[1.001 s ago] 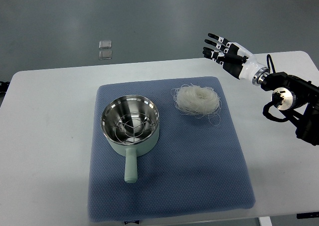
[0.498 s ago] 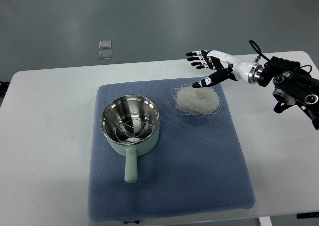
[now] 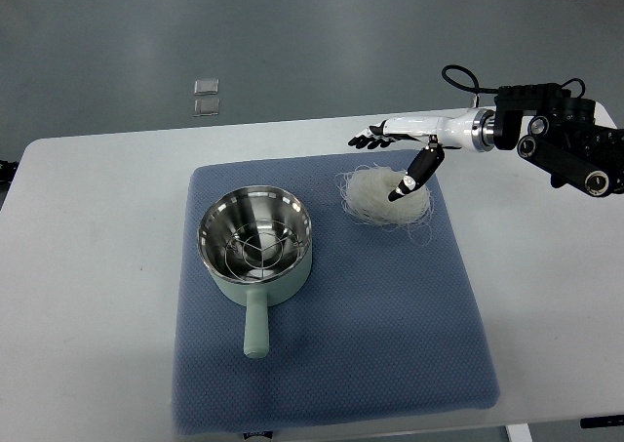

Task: Put vermicelli into pot with right hand
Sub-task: 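Move the right hand down over the white vermicelli bundle, then close the right hand fingers around the vermicelli bundle, then lift the vermicelli up off the mat with the right hand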

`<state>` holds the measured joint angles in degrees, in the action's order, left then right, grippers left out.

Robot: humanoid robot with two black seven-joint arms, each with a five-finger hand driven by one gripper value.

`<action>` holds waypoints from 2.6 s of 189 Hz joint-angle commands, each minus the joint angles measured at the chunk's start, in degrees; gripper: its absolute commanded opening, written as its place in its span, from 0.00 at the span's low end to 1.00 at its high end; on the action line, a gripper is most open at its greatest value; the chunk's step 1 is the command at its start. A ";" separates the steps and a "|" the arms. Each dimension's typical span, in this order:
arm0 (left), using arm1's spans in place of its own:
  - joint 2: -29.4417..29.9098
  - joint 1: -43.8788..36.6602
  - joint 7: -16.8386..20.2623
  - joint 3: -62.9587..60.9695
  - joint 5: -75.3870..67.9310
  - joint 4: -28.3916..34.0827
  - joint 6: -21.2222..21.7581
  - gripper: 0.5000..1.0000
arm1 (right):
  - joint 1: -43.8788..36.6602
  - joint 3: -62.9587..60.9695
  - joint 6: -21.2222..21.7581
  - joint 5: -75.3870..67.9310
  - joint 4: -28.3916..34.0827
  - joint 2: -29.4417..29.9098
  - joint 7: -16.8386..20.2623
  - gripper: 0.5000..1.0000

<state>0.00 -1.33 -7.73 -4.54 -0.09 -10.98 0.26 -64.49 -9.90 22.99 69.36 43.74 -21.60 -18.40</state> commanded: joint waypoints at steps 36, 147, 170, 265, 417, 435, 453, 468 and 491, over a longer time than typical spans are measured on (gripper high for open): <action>0.00 0.01 0.00 -0.03 0.01 0.00 0.00 1.00 | -1.52 5.07 -2.33 2.01 -3.13 2.62 0.11 0.86; 0.00 0.01 0.00 -0.03 0.01 0.00 0.00 1.00 | 0.06 9.47 -4.36 2.10 -10.08 7.80 0.11 0.86; 0.00 0.01 0.00 0.06 0.01 0.00 0.00 1.00 | 0.15 9.64 -5.76 2.10 -10.61 8.24 0.03 0.86; 0.00 0.01 0.00 0.06 0.01 0.00 0.00 1.00 | 0.59 13.51 -9.89 2.10 -10.61 8.68 -0.32 0.43; 0.00 0.01 0.00 0.06 0.01 0.00 0.00 1.00 | -4.24 15.79 -11.04 5.61 -10.43 8.51 -6.04 0.00; 0.00 0.01 0.00 -0.03 0.01 0.00 0.00 1.00 | -5.74 15.79 -10.86 5.61 -10.34 8.51 -6.13 0.00; 0.00 0.01 0.00 -0.03 0.01 0.00 0.00 1.00 | -6.88 15.79 -10.60 5.61 -10.17 8.51 -6.30 0.00; 0.00 0.01 0.00 0.06 0.01 0.00 0.00 1.00 | -8.55 15.71 -10.42 5.52 -10.08 8.51 -7.27 0.00; 0.00 0.01 0.00 -0.03 0.01 0.00 0.00 1.00 | -11.71 15.71 -9.54 5.44 -8.76 8.51 -9.20 0.00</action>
<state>0.00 -1.32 -7.74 -4.54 -0.09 -10.99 0.26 -73.51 5.89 12.67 74.89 33.84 -13.09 -26.03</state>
